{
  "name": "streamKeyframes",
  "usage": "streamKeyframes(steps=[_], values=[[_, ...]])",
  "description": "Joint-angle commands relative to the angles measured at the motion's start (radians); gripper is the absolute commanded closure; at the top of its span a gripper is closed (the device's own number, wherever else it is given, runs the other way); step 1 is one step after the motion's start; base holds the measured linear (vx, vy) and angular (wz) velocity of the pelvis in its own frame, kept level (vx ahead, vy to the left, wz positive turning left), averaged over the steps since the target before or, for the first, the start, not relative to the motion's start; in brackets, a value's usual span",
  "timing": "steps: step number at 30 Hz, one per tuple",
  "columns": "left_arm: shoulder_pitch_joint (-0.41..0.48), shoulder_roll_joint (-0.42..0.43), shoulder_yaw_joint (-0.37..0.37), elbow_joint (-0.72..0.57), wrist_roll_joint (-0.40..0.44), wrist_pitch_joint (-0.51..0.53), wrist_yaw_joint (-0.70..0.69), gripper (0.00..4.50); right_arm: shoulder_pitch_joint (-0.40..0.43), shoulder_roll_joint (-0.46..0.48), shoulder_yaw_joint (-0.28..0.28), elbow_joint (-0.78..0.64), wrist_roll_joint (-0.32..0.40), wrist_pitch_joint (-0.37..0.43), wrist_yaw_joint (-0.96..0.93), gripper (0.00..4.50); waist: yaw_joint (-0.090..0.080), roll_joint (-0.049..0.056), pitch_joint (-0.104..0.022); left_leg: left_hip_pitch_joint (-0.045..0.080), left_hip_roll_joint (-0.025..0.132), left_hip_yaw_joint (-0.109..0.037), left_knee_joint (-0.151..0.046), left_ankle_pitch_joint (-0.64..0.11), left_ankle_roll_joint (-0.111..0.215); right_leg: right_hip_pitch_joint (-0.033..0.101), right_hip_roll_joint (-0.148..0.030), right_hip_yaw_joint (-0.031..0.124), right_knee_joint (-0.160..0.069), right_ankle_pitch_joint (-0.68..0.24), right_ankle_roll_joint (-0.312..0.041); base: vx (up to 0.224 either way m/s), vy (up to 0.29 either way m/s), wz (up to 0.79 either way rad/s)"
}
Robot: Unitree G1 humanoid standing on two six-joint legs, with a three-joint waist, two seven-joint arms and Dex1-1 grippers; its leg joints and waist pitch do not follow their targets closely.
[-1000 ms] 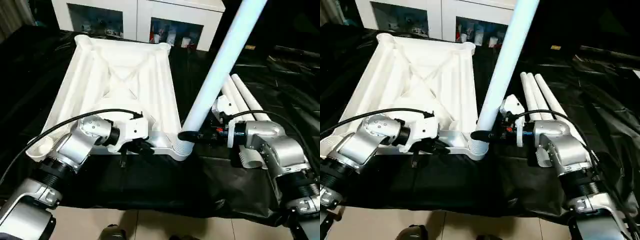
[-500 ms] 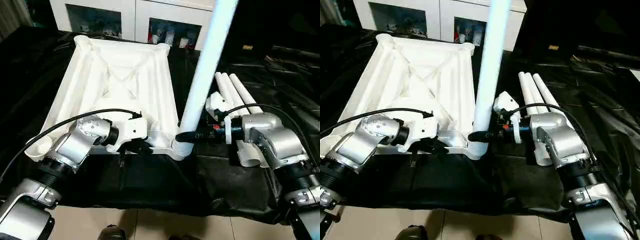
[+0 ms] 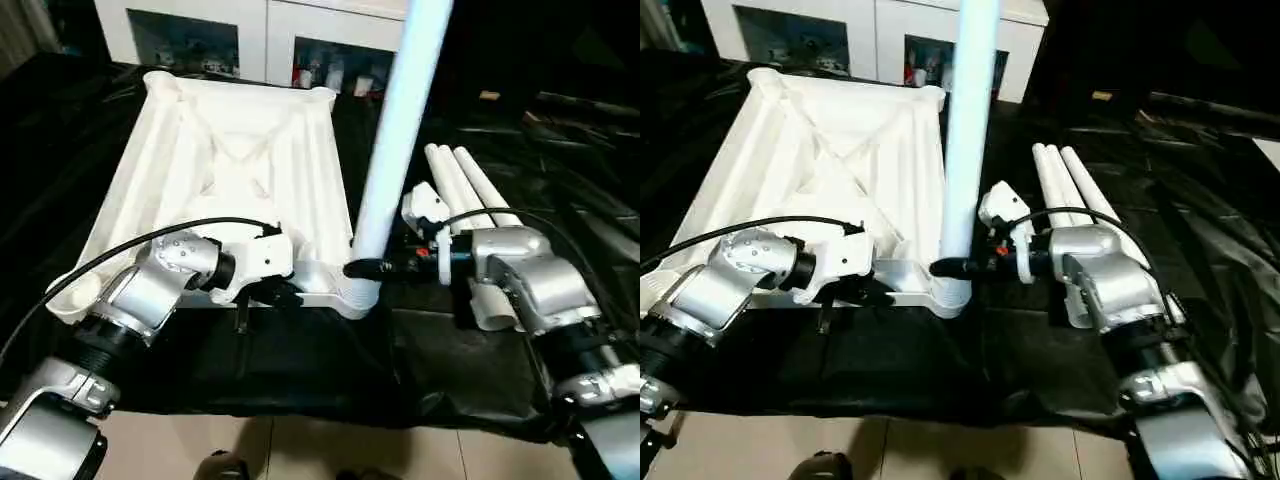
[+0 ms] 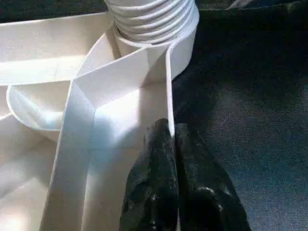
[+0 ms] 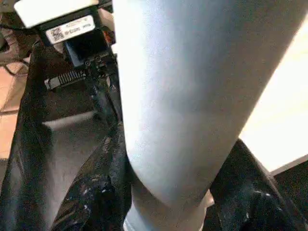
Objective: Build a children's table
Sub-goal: Insert table leg to table base
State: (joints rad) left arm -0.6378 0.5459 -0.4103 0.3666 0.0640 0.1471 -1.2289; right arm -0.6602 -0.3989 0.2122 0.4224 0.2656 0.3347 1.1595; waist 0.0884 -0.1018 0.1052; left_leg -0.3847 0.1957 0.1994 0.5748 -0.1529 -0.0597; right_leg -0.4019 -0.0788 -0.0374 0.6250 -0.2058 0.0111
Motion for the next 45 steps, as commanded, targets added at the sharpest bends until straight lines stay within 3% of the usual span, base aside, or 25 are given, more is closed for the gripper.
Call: streamKeyframes(steps=[1,10,17,20,25,28,30,37,39,40,41,45], values=[[0.022,-0.002,-0.034,-0.013,0.022,0.003,-0.010,4.50,0.001,0.002,-0.013,0.053,-0.025,-0.016,-0.047,2.65,-0.002,0.009,-0.060,0.029,0.041,-0.015,-0.066,-0.198,0.010,0.032,-0.064,0.039,-0.067,-0.138,-0.254,0.000,0.000,0.00],[0.024,-0.002,-0.030,-0.012,0.026,0.004,-0.009,4.50,0.004,0.017,-0.084,0.123,0.011,-0.003,-0.084,2.66,-0.003,0.010,-0.061,0.030,0.040,-0.014,-0.067,-0.205,0.002,0.030,-0.063,0.039,-0.067,-0.128,-0.252,0.000,0.000,0.00],[0.023,-0.001,-0.027,-0.011,0.025,0.004,-0.007,4.50,0.087,0.003,-0.136,0.090,0.044,0.006,-0.103,2.66,0.000,0.010,-0.061,0.030,0.041,-0.014,-0.068,-0.203,0.007,0.031,-0.063,0.039,-0.068,-0.120,-0.250,0.000,0.000,0.00],[0.019,0.000,-0.024,-0.004,0.026,-0.001,-0.006,4.50,0.136,0.010,-0.178,0.058,0.077,0.002,-0.141,2.66,0.001,0.016,-0.060,0.031,0.041,-0.014,-0.070,-0.216,0.001,0.029,-0.062,0.039,-0.070,-0.122,-0.249,0.000,0.000,0.00],[0.014,-0.002,-0.025,0.002,0.028,-0.003,-0.007,4.50,0.196,0.021,-0.199,0.009,0.091,0.006,-0.167,2.66,0.004,0.019,-0.059,0.030,0.041,-0.015,-0.072,-0.228,-0.004,0.029,-0.062,0.039,-0.071,-0.121,-0.248,0.000,0.000,0.00],[0.010,-0.002,-0.026,0.006,0.029,-0.005,-0.010,4.50,0.245,0.024,-0.177,-0.051,0.086,0.012,-0.173,2.66,0.005,0.021,-0.060,0.032,0.042,-0.016,-0.073,-0.229,-0.010,0.029,-0.061,0.039,-0.070,-0.108,-0.243,0.000,0.000,0.00],[0.006,-0.002,-0.028,0.011,0.031,-0.009,-0.012,4.50,0.271,0.013,-0.130,-0.105,0.071,0.022,-0.151,2.66,0.005,0.021,-0.059,0.031,0.041,-0.017,-0.075,-0.238,-0.012,0.030,-0.062,0.038,-0.072,-0.117,-0.239,0.000,0.000,0.00],[0.009,0.000,-0.034,0.003,0.035,-0.011,-0.015,4.50,0.247,-0.020,-0.056,-0.113,0.036,0.038,-0.090,2.66,0.003,0.020,-0.059,0.031,0.042,-0.018,-0.076,-0.248,-0.015,0.028,-0.063,0.038,-0.074,-0.145,-0.234,0.000,0.000,0.00],[0.011,0.000,-0.035,0.000,0.035,-0.009,-0.016,4.50,0.238,-0.024,-0.044,-0.104,0.027,0.038,-0.077,2.66,0.003,0.015,-0.060,0.030,0.042,-0.017,-0.074,-0.222,-0.006,0.030,-0.063,0.039,-0.071,-0.124,-0.236,0.000,0.000,0.00],[0.016,0.000,-0.035,-0.008,0.034,-0.006,-0.015,4.50,0.222,-0.023,-0.039,-0.086,0.019,0.033,-0.071,2.66,0.002,0.002,-0.060,0.030,0.042,-0.013,-0.072,-0.208,0.003,0.031,-0.062,0.038,-0.071,-0.108,-0.238,0.000,0.000,0.00],[0.018,0.000,-0.035,-0.012,0.034,-0.004,-0.015,4.50,0.213,-0.022,-0.036,-0.076,0.016,0.032,-0.068,2.66,0.004,0.008,-0.061,0.030,0.042,-0.015,-0.072,-0.196,0.011,0.031,-0.064,0.038,-0.070,-0.102,-0.242,0.000,0.000,0.00],[0.026,0.003,-0.034,-0.024,0.033,0.000,-0.017,4.50,0.195,-0.028,-0.022,-0.060,0.012,0.031,-0.057,2.66,0.002,0.004,-0.060,0.029,0.042,-0.014,-0.071,-0.177,0.020,0.032,-0.063,0.037,-0.068,-0.091,-0.245,0.000,0.000,0.00]])
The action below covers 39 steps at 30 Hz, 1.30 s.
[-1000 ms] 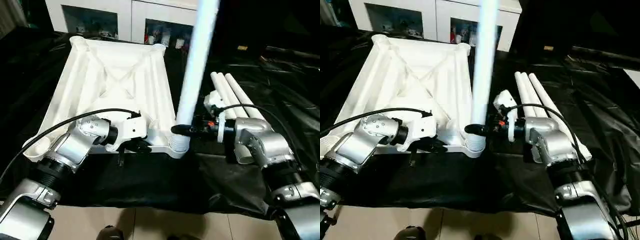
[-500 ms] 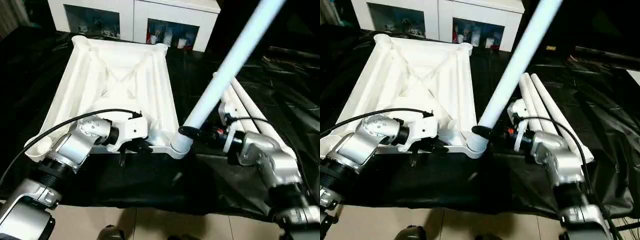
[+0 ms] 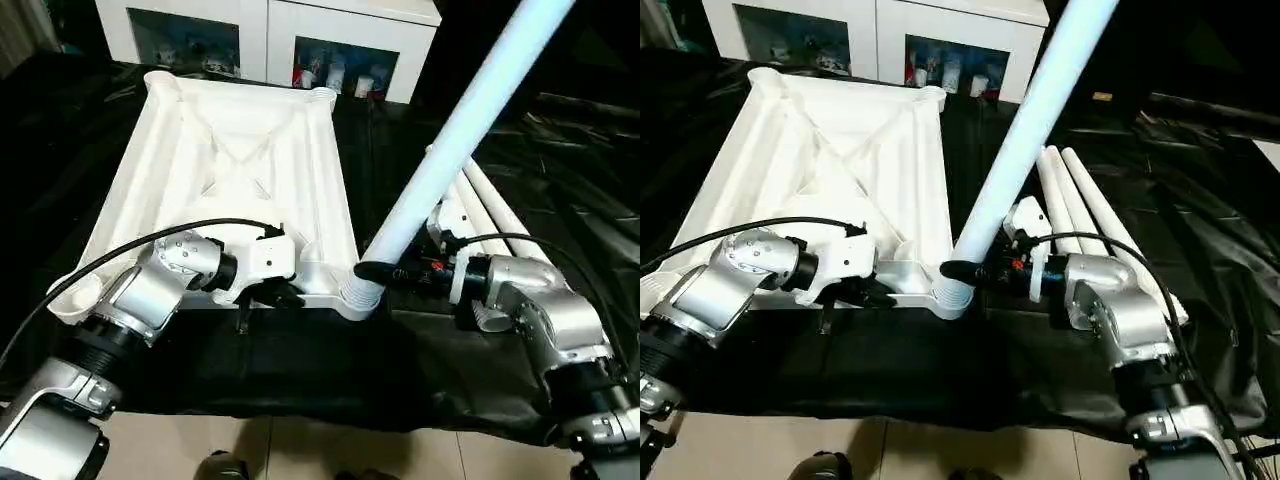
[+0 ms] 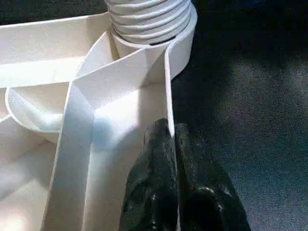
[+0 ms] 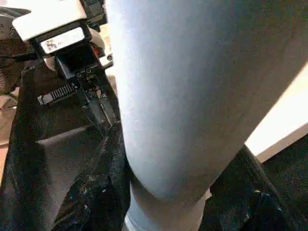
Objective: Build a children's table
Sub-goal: Insert table leg to table base
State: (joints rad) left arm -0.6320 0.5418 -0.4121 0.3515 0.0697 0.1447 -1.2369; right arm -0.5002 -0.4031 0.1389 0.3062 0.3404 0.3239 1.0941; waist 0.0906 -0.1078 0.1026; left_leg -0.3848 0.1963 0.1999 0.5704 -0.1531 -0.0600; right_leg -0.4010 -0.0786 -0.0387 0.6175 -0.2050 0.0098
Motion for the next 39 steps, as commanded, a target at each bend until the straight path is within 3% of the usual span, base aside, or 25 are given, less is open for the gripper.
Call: streamKeyframes(steps=[1,2,4,6,10,13,19,23,26,27,29,36,39], values=[[0.025,0.008,-0.032,-0.014,0.027,0.004,-0.010,4.50,0.021,-0.027,0.061,0.074,-0.064,0.044,0.020,2.66,-0.002,0.008,-0.057,0.030,0.041,-0.015,-0.067,-0.184,0.019,0.031,-0.064,0.038,-0.062,-0.106,-0.243,0.000,0.000,0.00],[0.029,0.008,-0.031,-0.021,0.026,0.007,-0.010,4.50,0.009,-0.035,0.074,0.090,-0.066,0.047,0.038,2.66,-0.002,0.003,-0.057,0.030,0.042,-0.014,-0.066,-0.188,0.019,0.030,-0.065,0.038,-0.064,-0.120,-0.240,0.000,0.000,0.00],[0.032,0.008,-0.031,-0.025,0.026,0.009,-0.009,4.50,0.006,-0.040,0.083,0.092,-0.070,0.048,0.053,2.66,-0.001,0.005,-0.058,0.031,0.042,-0.014,-0.066,-0.183,0.018,0.030,-0.064,0.039,-0.063,-0.117,-0.238,0.000,0.000,0.00],[0.035,0.006,-0.030,-0.030,0.025,0.013,-0.008,4.50,0.011,-0.046,0.094,0.085,-0.074,0.058,0.073,2.66,0.000,0.002,-0.060,0.033,0.042,-0.013,-0.065,-0.159,0.022,0.031,-0.062,0.037,-0.059,-0.072,-0.239,0.000,0.000,0.00],[0.040,0.005,-0.029,-0.035,0.023,0.016,-0.004,4.50,0.061,-0.049,0.111,0.047,-0.081,0.042,0.079,2.66,0.003,-0.002,-0.061,0.033,0.041,-0.012,-0.064,-0.148,0.030,0.032,-0.062,0.038,-0.058,-0.051,-0.240,0.000,0.000,0.00],[0.041,0.006,-0.029,-0.033,0.025,0.014,-0.004,4.50,0.086,-0.051,0.121,0.035,-0.081,0.032,0.075,2.66,0.006,-0.003,-0.058,0.034,0.042,-0.013,-0.067,-0.178,0.022,0.031,-0.063,0.038,-0.064,-0.089,-0.232,0.000,0.000,0.00],[0.038,0.007,-0.030,-0.028,0.027,0.011,-0.011,4.50,0.129,-0.051,0.125,0.018,-0.086,0.033,0.070,2.66,0.007,0.009,-0.056,0.038,0.045,-0.020,-0.078,-0.280,-0.025,0.026,-0.064,0.040,-0.075,-0.190,-0.206,0.000,0.000,0.00],[0.034,0.006,-0.031,-0.023,0.030,0.009,-0.014,4.50,0.112,-0.014,0.068,0.047,-0.070,0.025,0.003,2.66,0.006,0.009,-0.056,0.039,0.044,-0.021,-0.080,-0.296,-0.034,0.024,-0.063,0.039,-0.076,-0.184,-0.207,0.000,0.000,0.00],[0.034,0.006,-0.032,-0.024,0.031,0.010,-0.016,4.50,0.096,-0.003,0.030,0.050,-0.040,0.039,-0.016,2.66,0.003,0.010,-0.050,0.041,0.045,-0.023,-0.085,-0.351,-0.043,0.021,-0.065,0.040,-0.084,-0.252,-0.201,0.000,0.000,0.00],[0.033,0.007,-0.032,-0.025,0.031,0.011,-0.017,4.50,0.089,-0.001,0.013,0.051,-0.027,0.049,-0.022,2.66,0.000,0.010,-0.048,0.043,0.046,-0.028,-0.088,-0.400,-0.053,0.020,-0.068,0.040,-0.091,-0.331,-0.188,0.000,0.000,0.00],[0.033,0.007,-0.032,-0.027,0.031,0.012,-0.018,4.50,0.082,-0.002,-0.007,0.050,-0.010,0.064,-0.026,2.66,-0.001,0.009,-0.049,0.044,0.047,-0.030,-0.088,-0.409,-0.054,0.019,-0.071,0.041,-0.094,-0.357,-0.180,0.000,0.000,0.00],[0.034,0.006,-0.030,-0.029,0.029,0.014,-0.015,4.50,0.117,-0.004,-0.044,0.022,0.014,0.083,-0.047,2.66,0.004,0.010,-0.052,0.042,0.046,-0.022,-0.086,-0.326,-0.037,0.021,-0.067,0.043,-0.086,-0.243,-0.198,0.000,0.000,0.00],[0.031,0.002,-0.027,-0.025,0.029,0.015,-0.012,4.50,0.146,0.003,-0.059,0.001,0.023,0.082,-0.074,2.66,0.006,0.013,-0.050,0.041,0.046,-0.022,-0.088,-0.328,-0.038,0.022,-0.066,0.042,-0.087,-0.243,-0.196,0.000,0.000,0.00]])
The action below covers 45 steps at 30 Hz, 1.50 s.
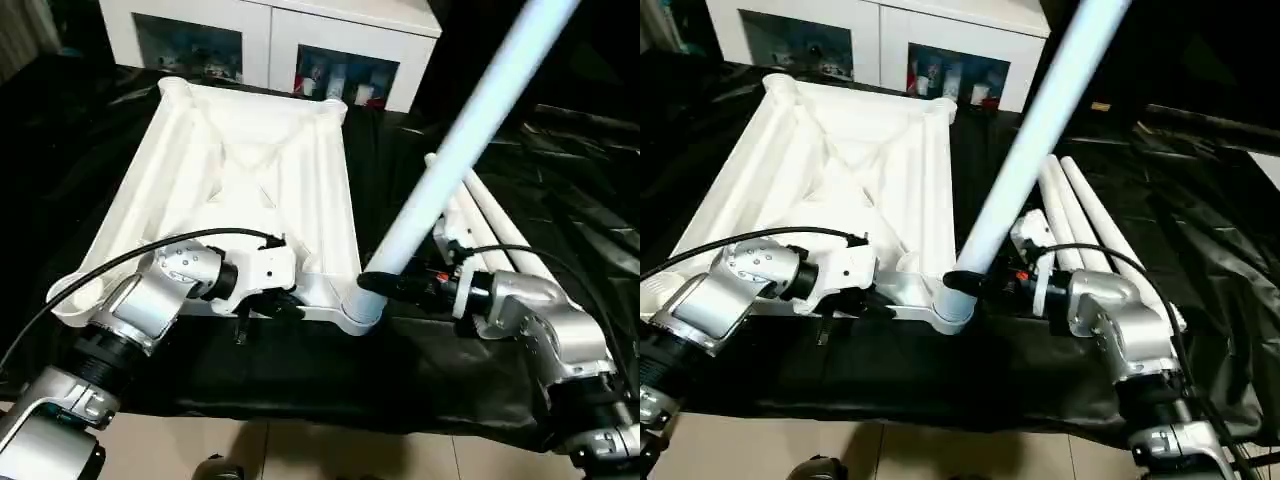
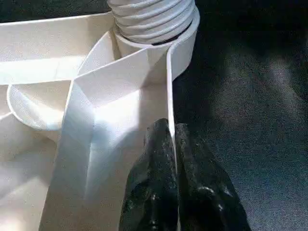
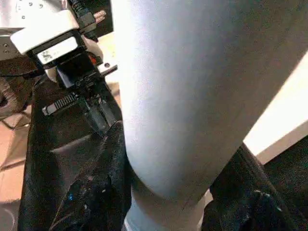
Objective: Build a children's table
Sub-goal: Insert table leg to table base
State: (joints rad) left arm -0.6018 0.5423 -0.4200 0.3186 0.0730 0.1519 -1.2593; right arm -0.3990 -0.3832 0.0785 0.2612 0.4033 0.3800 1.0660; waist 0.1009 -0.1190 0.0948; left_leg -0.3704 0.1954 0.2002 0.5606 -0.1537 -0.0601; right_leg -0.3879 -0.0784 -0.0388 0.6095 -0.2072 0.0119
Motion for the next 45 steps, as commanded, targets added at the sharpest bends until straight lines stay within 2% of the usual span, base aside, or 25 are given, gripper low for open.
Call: streamKeyframes(steps=[1,2,4,7,9,10,11,12,16,17,19,21,23,25,26,27,29,31,32,33,34,35,36,39,45], values=[[-0.002,0.000,-0.019,0.011,0.027,0.008,0.011,4.50,0.055,-0.011,-0.007,0.038,-0.033,0.028,-0.059,2.66,-0.002,0.029,-0.042,0.028,0.047,-0.024,-0.080,-0.339,-0.041,0.009,-0.068,0.042,-0.079,-0.257,-0.196,0.000,0.000,0.00],[-0.002,0.000,-0.019,0.011,0.027,0.008,0.012,4.50,0.055,-0.011,-0.007,0.038,-0.033,0.028,-0.059,2.66,-0.003,0.026,-0.042,0.028,0.047,-0.024,-0.080,-0.350,-0.044,0.007,-0.067,0.043,-0.081,-0.268,-0.194,0.000,0.000,0.00],[-0.010,-0.008,-0.019,0.022,0.027,0.008,0.016,4.50,0.097,0.011,-0.033,-0.001,-0.014,0.036,-0.113,2.66,-0.001,0.034,-0.041,0.032,0.048,-0.024,-0.081,-0.374,-0.052,0.003,-0.068,0.045,-0.086,-0.284,-0.187,0.000,0.000,0.00],[-0.017,-0.016,-0.018,0.031,0.027,0.008,0.018,4.50,0.130,0.029,-0.048,-0.032,-0.011,0.036,-0.152,2.66,-0.002,0.036,-0.037,0.029,0.047,-0.028,-0.085,-0.399,-0.056,0.003,-0.068,0.045,-0.089,-0.317,-0.177,0.000,0.000,0.00],[-0.024,-0.023,-0.017,0.040,0.027,0.008,0.021,4.50,0.155,0.044,-0.056,-0.058,-0.012,0.032,-0.179,2.66,-0.001,0.044,-0.035,0.028,0.047,-0.030,-0.088,-0.413,-0.059,0.003,-0.070,0.046,-0.094,-0.349,-0.168,0.000,0.000,0.00],[-0.027,-0.026,-0.018,0.045,0.027,0.008,0.022,4.50,0.169,0.052,-0.059,-0.075,-0.011,0.031,-0.193,2.66,0.000,0.045,-0.034,0.034,0.047,-0.029,-0.086,-0.432,-0.061,-0.003,-0.071,0.047,-0.098,-0.370,-0.165,0.000,0.000,0.00],[-0.028,-0.027,-0.018,0.046,0.027,0.007,0.022,4.50,0.173,0.054,-0.059,-0.081,-0.012,0.030,-0.198,2.66,0.000,0.042,-0.034,0.030,0.048,-0.033,-0.089,-0.437,-0.063,0.001,-0.072,0.046,-0.097,-0.381,-0.162,0.000,0.000,0.00],[-0.034,-0.031,-0.018,0.053,0.028,0.006,0.023,4.50,0.187,0.059,-0.058,-0.102,-0.017,0.026,-0.216,2.66,0.000,0.050,-0.032,0.029,0.048,-0.034,-0.091,-0.441,-0.065,0.001,-0.072,0.046,-0.097,-0.387,-0.160,0.000,0.000,0.00],[-0.047,-0.040,-0.019,0.068,0.031,0.001,0.025,4.50,0.219,0.051,-0.027,-0.156,-0.051,0.012,-0.242,2.66,-0.004,0.043,-0.025,0.028,0.047,-0.035,-0.091,-0.457,-0.060,-0.004,-0.075,0.048,-0.106,-0.451,-0.143,0.000,0.000,0.00],[-0.049,-0.043,-0.019,0.071,0.032,-0.001,0.026,4.50,0.228,0.046,-0.014,-0.173,-0.065,0.010,-0.247,2.66,-0.002,0.047,-0.024,0.029,0.048,-0.035,-0.091,-0.453,-0.058,-0.005,-0.078,0.050,-0.109,-0.470,-0.136,0.000,0.000,0.00],[-0.051,-0.044,-0.019,0.072,0.033,-0.001,0.027,4.50,0.236,0.039,0.002,-0.197,-0.077,0.013,-0.246,2.66,-0.003,0.043,-0.022,0.031,0.049,-0.035,-0.092,-0.454,-0.056,-0.009,-0.078,0.050,-0.111,-0.485,-0.130,0.000,0.000,0.00],[-0.049,-0.044,-0.017,0.073,0.033,-0.001,0.029,4.50,0.237,0.033,0.020,-0.220,-0.081,0.026,-0.241,2.66,-0.003,0.043,-0.022,0.031,0.050,-0.036,-0.094,-0.445,-0.056,-0.006,-0.077,0.049,-0.110,-0.474,-0.127,0.000,0.000,0.00],[-0.046,-0.043,-0.015,0.073,0.033,-0.002,0.029,4.50,0.231,0.027,0.031,-0.228,-0.075,0.035,-0.234,2.66,-0.007,0.032,-0.021,0.026,0.050,-0.033,-0.096,-0.420,-0.049,-0.005,-0.074,0.047,-0.107,-0.429,-0.130,0.000,0.000,0.00],[-0.042,-0.042,-0.014,0.072,0.034,-0.002,0.030,4.50,0.221,0.022,0.040,-0.226,-0.071,0.039,-0.221,2.66,-0.007,0.033,-0.021,0.027,0.050,-0.033,-0.096,-0.414,-0.048,-0.005,-0.075,0.047,-0.104,-0.421,-0.133,0.000,0.000,0.00],[-0.034,-0.038,-0.013,0.065,0.035,-0.002,0.031,4.50,0.201,0.010,0.055,-0.216,-0.065,0.051,-0.191,2.66,-0.010,0.025,-0.020,0.028,0.049,-0.032,-0.096,-0.420,-0.047,-0.007,-0.075,0.047,-0.107,-0.431,-0.131,0.000,0.000,0.00],[-0.032,-0.038,-0.013,0.063,0.035,-0.002,0.031,4.50,0.197,0.006,0.059,-0.214,-0.064,0.054,-0.182,2.66,-0.009,0.028,-0.020,0.028,0.049,-0.033,-0.095,-0.422,-0.047,-0.006,-0.076,0.047,-0.106,-0.436,-0.131,0.000,0.000,0.00],[-0.023,-0.033,-0.013,0.053,0.038,-0.001,0.028,4.50,0.176,-0.020,0.089,-0.204,-0.070,0.069,-0.136,2.66,-0.012,0.020,-0.019,0.027,0.049,-0.032,-0.094,-0.414,-0.043,-0.006,-0.078,0.048,-0.109,-0.449,-0.127,0.000,0.000,0.00],[-0.018,-0.029,-0.014,0.047,0.038,-0.001,0.026,4.50,0.163,-0.040,0.113,-0.198,-0.069,0.088,-0.094,2.66,-0.010,0.023,-0.020,0.027,0.050,-0.031,-0.092,-0.397,-0.038,-0.005,-0.080,0.049,-0.108,-0.448,-0.126,0.000,0.000,0.00],[-0.016,-0.028,-0.014,0.044,0.038,-0.001,0.026,4.50,0.156,-0.055,0.130,-0.191,-0.074,0.094,-0.068,2.66,-0.010,0.015,-0.020,0.026,0.050,-0.030,-0.091,-0.387,-0.034,-0.004,-0.080,0.049,-0.108,-0.441,-0.126,0.000,0.000,0.00],[-0.015,-0.027,-0.014,0.042,0.038,-0.001,0.026,4.50,0.150,-0.069,0.147,-0.184,-0.079,0.100,-0.043,2.66,-0.006,0.020,-0.023,0.025,0.051,-0.028,-0.090,-0.344,-0.027,-0.001,-0.078,0.049,-0.101,-0.382,-0.135,0.000,0.000,0.00],[-0.015,-0.027,-0.014,0.042,0.038,-0.001,0.026,4.50,0.150,-0.069,0.147,-0.184,-0.079,0.100,-0.043,2.66,-0.006,0.020,-0.023,0.025,0.051,-0.028,-0.090,-0.344,-0.027,-0.001,-0.078,0.049,-0.101,-0.382,-0.135,0.000,0.000,0.00],[-0.014,-0.028,-0.015,0.041,0.039,0.000,0.026,4.50,0.149,-0.075,0.154,-0.181,-0.083,0.098,-0.034,2.66,-0.004,0.018,-0.025,0.030,0.051,-0.023,-0.086,-0.314,-0.020,-0.002,-0.072,0.048,-0.093,-0.310,-0.154,0.000,0.000,0.00],[-0.014,-0.027,-0.015,0.041,0.039,0.000,0.026,4.50,0.147,-0.080,0.161,-0.176,-0.085,0.097,-0.026,2.66,-0.003,0.019,-0.025,0.030,0.051,-0.021,-0.086,-0.308,-0.018,-0.002,-0.072,0.048,-0.092,-0.292,-0.160,0.000,0.000,0.00],[-0.010,-0.024,-0.014,0.035,0.038,0.001,0.028,4.50,0.150,-0.090,0.187,-0.165,-0.087,0.090,-0.007,2.66,-0.001,0.018,-0.030,0.027,0.049,-0.020,-0.084,-0.267,-0.014,0.009,-0.068,0.045,-0.082,-0.215,-0.178,0.000,0.000,0.00],[-0.001,-0.019,-0.013,0.022,0.037,0.003,0.028,4.50,0.166,-0.083,0.188,-0.156,-0.089,0.073,-0.014,2.66,0.001,0.014,-0.031,0.027,0.049,-0.023,-0.087,-0.304,-0.027,0.010,-0.071,0.045,-0.089,-0.270,-0.168,0.000,0.000,0.00]])
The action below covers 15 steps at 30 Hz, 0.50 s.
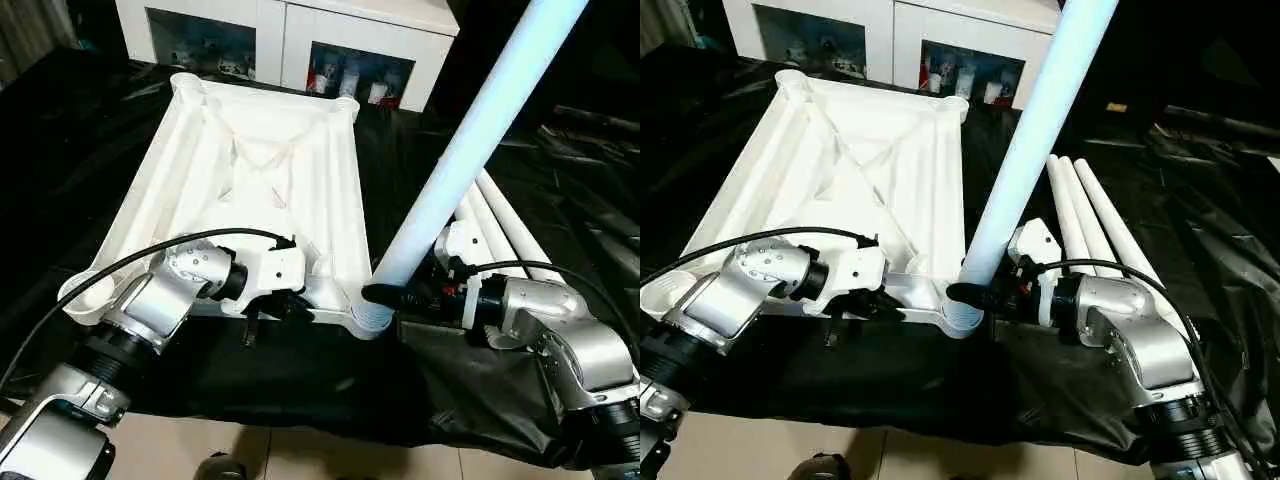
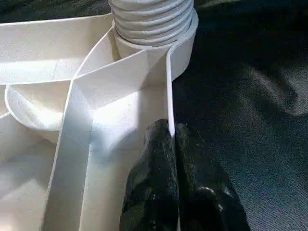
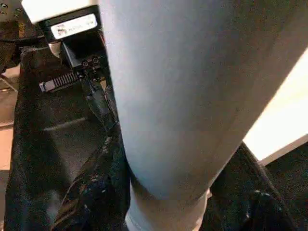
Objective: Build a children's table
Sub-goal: Insert table leg to table base
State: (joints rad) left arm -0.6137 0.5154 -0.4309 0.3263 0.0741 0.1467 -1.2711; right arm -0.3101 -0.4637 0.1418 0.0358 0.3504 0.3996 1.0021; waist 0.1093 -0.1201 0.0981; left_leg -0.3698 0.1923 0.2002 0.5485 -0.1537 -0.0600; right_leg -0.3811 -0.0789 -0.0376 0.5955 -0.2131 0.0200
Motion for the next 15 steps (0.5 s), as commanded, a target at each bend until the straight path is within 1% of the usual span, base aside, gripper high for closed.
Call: streamKeyframes(steps=[1,3,5,6,7,8,9,10,11,13,15], values=[[0.012,0.009,-0.003,0.014,0.035,0.008,0.039,4.50,0.083,0.000,0.120,0.071,-0.035,0.052,0.051,2.66,-0.007,0.016,-0.036,0.028,0.053,-0.023,-0.075,-0.310,-0.031,0.003,-0.070,0.043,-0.075,-0.265,-0.174,0.000,0.000,0.00],[0.014,0.012,-0.005,0.013,0.035,0.003,0.036,4.50,0.093,0.001,0.114,0.072,-0.035,0.047,0.054,2.66,-0.007,0.016,-0.037,0.028,0.053,-0.023,-0.075,-0.312,-0.034,0.003,-0.070,0.043,-0.074,-0.251,-0.174,0.000,0.000,0.00],[0.012,0.013,-0.005,0.014,0.030,0.001,0.028,4.50,0.096,-0.002,0.111,0.081,-0.035,0.040,0.059,2.66,-0.006,0.019,-0.040,0.027,0.052,-0.024,-0.075,-0.307,-0.037,0.006,-0.068,0.043,-0.071,-0.224,-0.179,0.000,0.000,0.00],[0.011,0.014,-0.006,0.014,0.030,0.001,0.025,4.50,0.092,0.001,0.106,0.090,-0.035,0.040,0.054,2.66,-0.006,0.018,-0.041,0.027,0.052,-0.023,-0.074,-0.304,-0.037,0.006,-0.067,0.042,-0.070,-0.212,-0.182,0.000,0.000,0.00],[0.011,0.015,-0.006,0.014,0.029,0.000,0.023,4.50,0.086,0.004,0.101,0.096,-0.031,0.043,0.052,2.66,-0.006,0.022,-0.043,0.028,0.052,-0.024,-0.074,-0.304,-0.038,0.007,-0.067,0.042,-0.069,-0.206,-0.185,0.000,0.000,0.00],[0.011,0.015,-0.006,0.014,0.029,0.000,0.022,4.50,0.086,0.005,0.100,0.096,-0.031,0.044,0.052,2.66,-0.007,0.019,-0.042,0.027,0.051,-0.023,-0.073,-0.304,-0.036,0.007,-0.067,0.042,-0.069,-0.201,-0.188,0.000,0.000,0.00],[0.010,0.016,-0.008,0.014,0.029,-0.001,0.019,4.50,0.071,0.012,0.087,0.110,-0.026,0.047,0.042,2.66,-0.006,0.022,-0.043,0.027,0.051,-0.023,-0.074,-0.306,-0.037,0.008,-0.067,0.042,-0.069,-0.204,-0.189,0.000,0.000,0.00],[0.010,0.016,-0.008,0.014,0.029,-0.001,0.019,4.50,0.069,0.013,0.085,0.112,-0.027,0.046,0.040,2.66,-0.007,0.020,-0.044,0.028,0.052,-0.023,-0.074,-0.310,-0.039,0.007,-0.067,0.042,-0.069,-0.207,-0.191,0.000,0.000,0.00],[0.010,0.017,-0.010,0.012,0.028,0.000,0.013,4.50,0.051,0.012,0.076,0.119,-0.026,0.049,0.037,2.66,-0.007,0.023,-0.045,0.029,0.052,-0.024,-0.074,-0.318,-0.043,0.007,-0.067,0.042,-0.070,-0.212,-0.193,0.000,0.000,0.00],[0.010,0.018,-0.011,0.010,0.028,0.000,0.011,4.50,0.046,0.007,0.077,0.118,-0.026,0.050,0.041,2.66,-0.008,0.022,-0.047,0.029,0.052,-0.024,-0.074,-0.323,-0.046,0.009,-0.068,0.042,-0.069,-0.215,-0.194,0.000,0.000,0.00],[0.008,0.019,-0.012,0.010,0.028,0.000,0.007,4.50,0.035,-0.015,0.085,0.114,-0.033,0.049,0.063,2.66,-0.007,0.023,-0.049,0.029,0.052,-0.024,-0.073,-0.313,-0.044,0.010,-0.067,0.041,-0.067,-0.197,-0.198,0.000,0.000,0.00]])
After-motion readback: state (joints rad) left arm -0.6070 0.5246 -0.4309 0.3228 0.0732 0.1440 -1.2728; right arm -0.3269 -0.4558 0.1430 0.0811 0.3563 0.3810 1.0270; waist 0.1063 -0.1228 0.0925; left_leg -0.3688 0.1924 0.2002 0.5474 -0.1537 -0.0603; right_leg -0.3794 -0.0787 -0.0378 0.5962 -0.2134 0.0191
